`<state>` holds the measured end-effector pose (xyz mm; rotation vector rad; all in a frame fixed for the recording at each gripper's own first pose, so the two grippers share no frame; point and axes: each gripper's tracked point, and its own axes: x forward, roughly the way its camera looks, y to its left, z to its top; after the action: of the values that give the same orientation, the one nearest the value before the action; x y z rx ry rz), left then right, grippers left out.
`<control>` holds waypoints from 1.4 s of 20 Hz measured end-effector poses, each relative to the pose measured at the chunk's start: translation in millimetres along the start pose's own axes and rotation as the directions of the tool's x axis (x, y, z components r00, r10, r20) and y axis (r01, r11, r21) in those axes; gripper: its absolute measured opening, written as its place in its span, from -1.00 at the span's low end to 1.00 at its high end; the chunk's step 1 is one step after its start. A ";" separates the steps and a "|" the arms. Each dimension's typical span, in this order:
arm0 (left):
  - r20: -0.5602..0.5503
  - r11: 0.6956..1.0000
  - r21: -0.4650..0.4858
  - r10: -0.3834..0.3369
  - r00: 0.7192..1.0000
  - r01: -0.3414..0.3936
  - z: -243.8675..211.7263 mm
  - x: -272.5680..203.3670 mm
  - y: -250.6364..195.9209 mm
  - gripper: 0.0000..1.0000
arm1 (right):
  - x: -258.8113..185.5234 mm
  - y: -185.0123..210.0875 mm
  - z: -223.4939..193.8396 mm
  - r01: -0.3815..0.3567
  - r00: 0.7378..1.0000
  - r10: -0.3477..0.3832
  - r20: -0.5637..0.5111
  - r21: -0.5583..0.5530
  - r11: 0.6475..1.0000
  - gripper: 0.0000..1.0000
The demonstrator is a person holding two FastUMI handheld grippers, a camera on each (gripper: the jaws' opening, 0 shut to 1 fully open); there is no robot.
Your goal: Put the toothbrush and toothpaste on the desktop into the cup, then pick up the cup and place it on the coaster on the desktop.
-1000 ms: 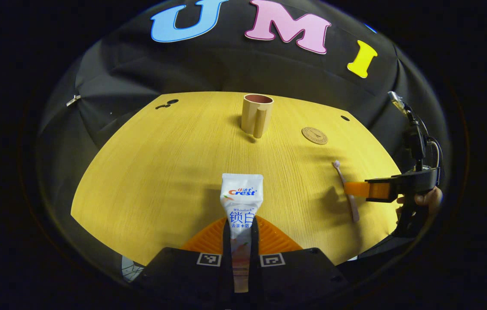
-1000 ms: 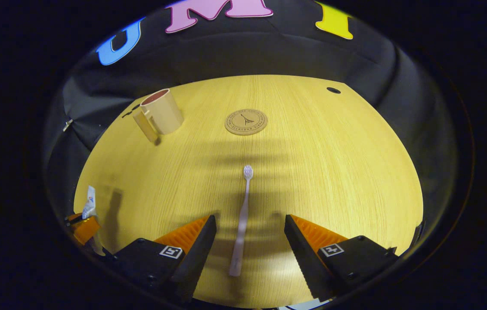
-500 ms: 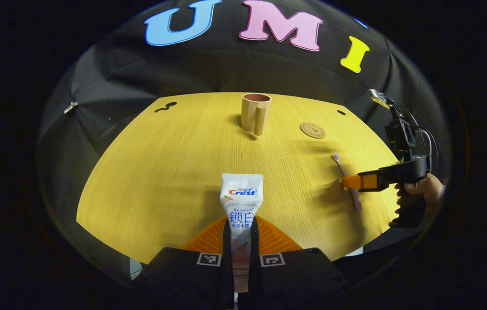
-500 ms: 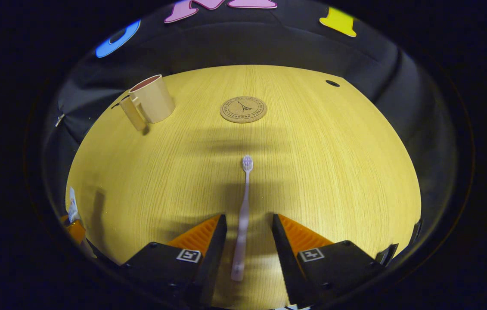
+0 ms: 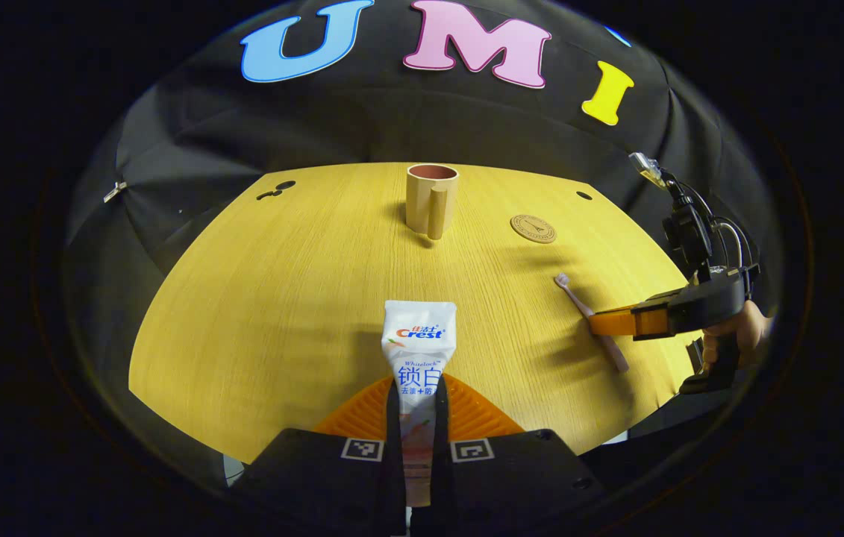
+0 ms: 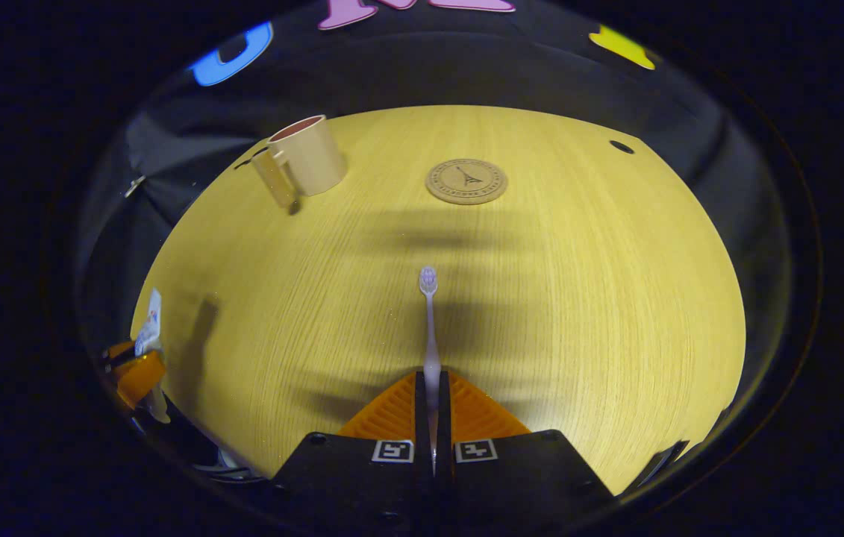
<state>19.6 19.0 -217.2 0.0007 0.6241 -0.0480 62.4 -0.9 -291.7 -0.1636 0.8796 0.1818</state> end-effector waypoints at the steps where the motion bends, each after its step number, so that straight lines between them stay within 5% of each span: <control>1: -0.003 1.000 -0.002 0.001 1.000 -0.001 -0.5 1.2 -1.2 -0.64 | -1.2 -1.1 -0.6 -0.006 1.000 0.007 0.002 -0.009 1.000 -0.89; 8: 0.045 0.999 -0.040 -0.002 0.999 0.004 30.2 3.5 -5.6 -0.63 | -22.3 -16.2 -2.1 -0.039 0.999 0.039 0.026 0.029 0.999 -0.89; 16: 0.186 0.992 -0.125 0.029 0.982 -0.006 119.3 6.5 -3.3 -0.72 | -43.9 -46.9 13.7 -0.062 0.996 0.055 0.068 0.105 0.993 -0.89; 26: 0.386 0.983 -0.182 0.060 0.921 0.012 253.2 29.6 -5.7 -0.63 | -49.0 -56.2 28.9 -0.129 0.991 0.122 0.062 0.131 0.983 -1.00; 28: 0.430 0.984 -0.179 0.061 0.901 0.018 278.6 37.5 -5.9 -0.65 | -49.8 -53.7 32.5 -0.155 0.987 0.148 0.057 0.140 0.978 -0.90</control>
<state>212.4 7.2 -12.9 -0.1740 0.1770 0.0301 67.8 -50.6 -229.1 0.0427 0.8557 0.2624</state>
